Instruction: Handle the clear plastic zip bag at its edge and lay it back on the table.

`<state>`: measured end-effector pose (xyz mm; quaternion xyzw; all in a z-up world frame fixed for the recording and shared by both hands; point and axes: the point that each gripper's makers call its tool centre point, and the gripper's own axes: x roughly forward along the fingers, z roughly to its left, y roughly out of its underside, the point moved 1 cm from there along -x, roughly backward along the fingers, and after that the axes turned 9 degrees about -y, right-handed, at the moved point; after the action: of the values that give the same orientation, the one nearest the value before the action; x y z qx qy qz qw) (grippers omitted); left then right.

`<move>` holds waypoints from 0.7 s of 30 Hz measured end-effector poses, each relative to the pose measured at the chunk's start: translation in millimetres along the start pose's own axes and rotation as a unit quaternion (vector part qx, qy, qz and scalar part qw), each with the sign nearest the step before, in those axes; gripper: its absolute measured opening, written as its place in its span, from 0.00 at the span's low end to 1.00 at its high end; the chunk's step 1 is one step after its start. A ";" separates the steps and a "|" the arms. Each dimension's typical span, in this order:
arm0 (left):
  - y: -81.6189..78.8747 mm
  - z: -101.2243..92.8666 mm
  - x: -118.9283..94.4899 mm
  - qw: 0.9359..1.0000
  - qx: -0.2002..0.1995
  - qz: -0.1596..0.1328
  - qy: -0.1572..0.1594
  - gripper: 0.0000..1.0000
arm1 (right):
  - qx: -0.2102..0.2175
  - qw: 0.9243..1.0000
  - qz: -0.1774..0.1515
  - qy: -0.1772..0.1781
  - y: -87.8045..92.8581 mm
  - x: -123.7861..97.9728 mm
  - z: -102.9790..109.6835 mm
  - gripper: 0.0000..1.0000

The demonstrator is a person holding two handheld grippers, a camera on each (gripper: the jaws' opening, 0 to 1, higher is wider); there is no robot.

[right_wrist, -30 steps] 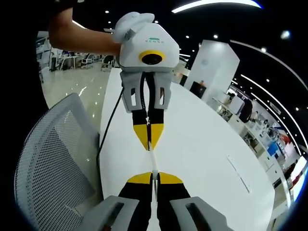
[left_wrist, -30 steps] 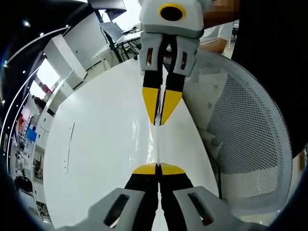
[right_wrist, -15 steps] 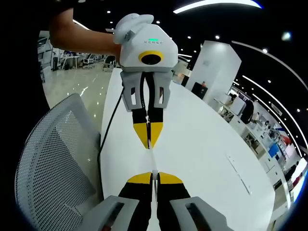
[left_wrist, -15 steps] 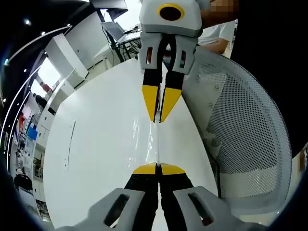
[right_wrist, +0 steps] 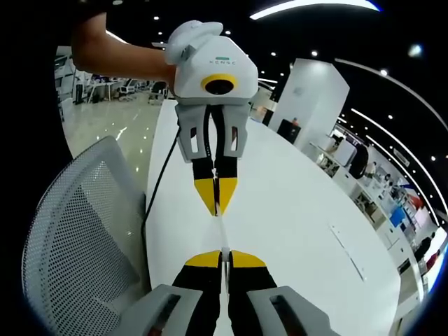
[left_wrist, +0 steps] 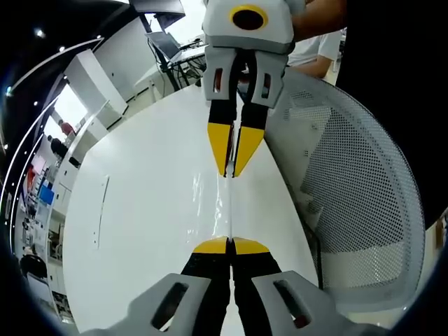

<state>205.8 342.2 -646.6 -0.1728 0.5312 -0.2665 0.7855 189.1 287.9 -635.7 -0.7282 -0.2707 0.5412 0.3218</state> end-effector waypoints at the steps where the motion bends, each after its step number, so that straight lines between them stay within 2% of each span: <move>1: 0.0 0.2 0.0 1.000 0.000 0.000 0.000 0.00 | 0.000 1.000 0.000 0.000 -0.1 0.0 -0.1 0.00; 21: 2.7 0.7 -0.3 1.000 -0.004 0.001 -0.001 0.00 | 0.004 1.000 -0.003 -0.003 0.5 0.8 -0.5 0.00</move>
<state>207.0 344.5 -647.6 -0.1762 0.5318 -0.2636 0.7853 189.8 288.1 -636.5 -0.7245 -0.2718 0.5433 0.3257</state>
